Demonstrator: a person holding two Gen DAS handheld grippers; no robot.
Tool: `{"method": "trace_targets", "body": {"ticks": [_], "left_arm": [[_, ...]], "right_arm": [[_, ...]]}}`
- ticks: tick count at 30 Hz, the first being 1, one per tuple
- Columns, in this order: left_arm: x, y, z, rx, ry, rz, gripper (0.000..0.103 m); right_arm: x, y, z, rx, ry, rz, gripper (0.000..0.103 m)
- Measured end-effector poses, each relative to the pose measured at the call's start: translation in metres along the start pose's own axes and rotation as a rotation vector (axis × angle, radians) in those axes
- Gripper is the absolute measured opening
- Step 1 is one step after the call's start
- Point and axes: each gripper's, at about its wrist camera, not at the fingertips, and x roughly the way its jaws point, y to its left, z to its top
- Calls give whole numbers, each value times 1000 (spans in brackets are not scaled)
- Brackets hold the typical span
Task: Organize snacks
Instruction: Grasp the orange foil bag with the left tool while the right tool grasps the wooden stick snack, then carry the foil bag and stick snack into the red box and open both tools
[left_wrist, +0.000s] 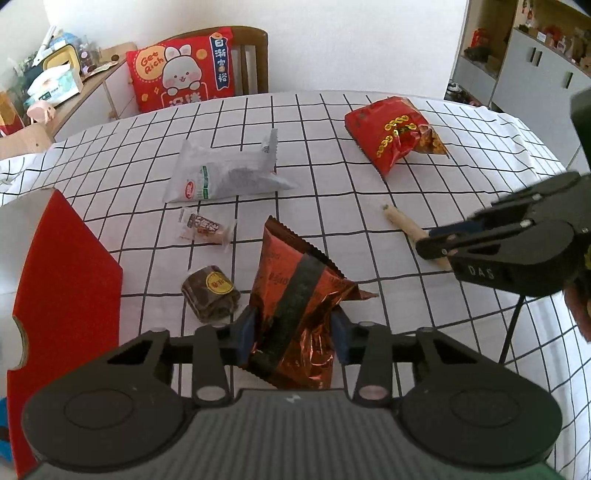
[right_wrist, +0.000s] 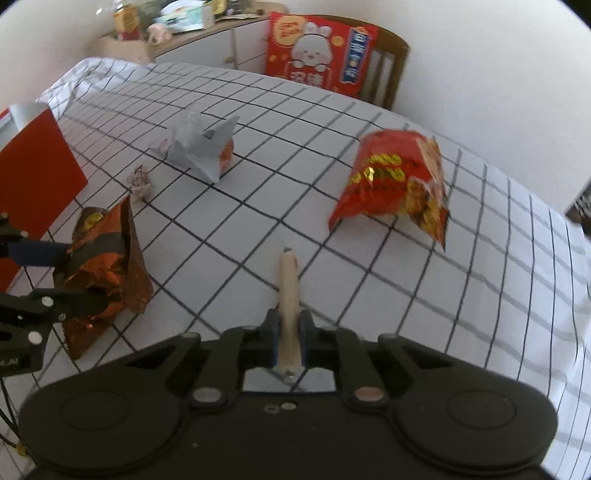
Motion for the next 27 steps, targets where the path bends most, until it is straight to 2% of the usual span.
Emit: {"method": "trace_targets", "body": {"ticks": [8, 14, 27], "left_arm": [[-12, 5, -10, -70, 15, -22, 34], [-32, 10, -19, -114, 23, -49, 34], [-97, 38, -33, -221, -18, -80, 34]], "right_arm": [[-29, 12, -31, 136, -13, 6, 9], [-57, 23, -50, 238, -23, 49, 9], [-122, 69, -56, 271, -85, 127, 9]]}}
